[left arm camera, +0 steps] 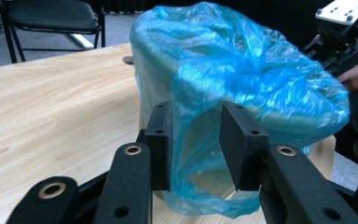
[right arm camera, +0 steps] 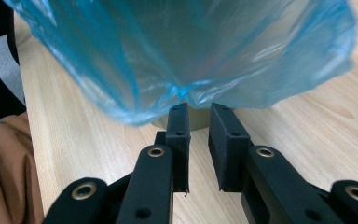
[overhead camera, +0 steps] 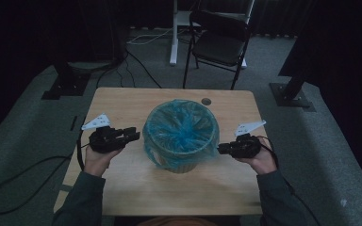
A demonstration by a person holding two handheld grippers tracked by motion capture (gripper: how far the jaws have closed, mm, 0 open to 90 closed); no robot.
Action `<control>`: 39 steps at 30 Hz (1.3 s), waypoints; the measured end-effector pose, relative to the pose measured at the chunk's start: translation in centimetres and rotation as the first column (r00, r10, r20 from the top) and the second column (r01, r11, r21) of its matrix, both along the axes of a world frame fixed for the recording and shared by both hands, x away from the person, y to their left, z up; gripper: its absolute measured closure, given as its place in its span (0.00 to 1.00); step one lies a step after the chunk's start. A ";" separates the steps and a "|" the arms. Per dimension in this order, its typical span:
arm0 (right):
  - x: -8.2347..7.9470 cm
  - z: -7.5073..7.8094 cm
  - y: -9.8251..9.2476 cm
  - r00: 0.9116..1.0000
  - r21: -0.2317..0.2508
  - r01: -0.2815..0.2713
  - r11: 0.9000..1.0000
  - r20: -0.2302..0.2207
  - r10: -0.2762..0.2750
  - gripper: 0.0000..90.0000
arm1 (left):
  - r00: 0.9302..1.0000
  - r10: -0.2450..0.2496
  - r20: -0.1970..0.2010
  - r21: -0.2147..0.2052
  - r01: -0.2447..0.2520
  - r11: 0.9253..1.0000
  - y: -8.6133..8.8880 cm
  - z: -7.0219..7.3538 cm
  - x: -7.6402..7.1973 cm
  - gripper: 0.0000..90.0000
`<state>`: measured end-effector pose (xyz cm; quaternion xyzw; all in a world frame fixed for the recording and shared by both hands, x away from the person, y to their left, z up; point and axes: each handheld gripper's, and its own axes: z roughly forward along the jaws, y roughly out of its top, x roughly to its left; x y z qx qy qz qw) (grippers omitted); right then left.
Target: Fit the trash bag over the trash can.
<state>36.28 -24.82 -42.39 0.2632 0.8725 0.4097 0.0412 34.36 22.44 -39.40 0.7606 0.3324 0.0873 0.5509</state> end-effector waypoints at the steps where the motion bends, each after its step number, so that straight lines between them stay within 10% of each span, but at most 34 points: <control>1: 0.0 0.1 -0.1 1.000 0.003 0.003 1.000 0.003 -0.003 0.87 | 1.000 -0.003 0.002 0.001 0.003 1.000 -0.1 0.2 0.0 0.72; 39: 0.7 1.9 0.6 0.998 0.041 0.023 0.999 0.064 -0.026 0.79 | 0.990 -0.125 0.066 0.036 0.123 0.992 -6.8 5.6 4.9 0.71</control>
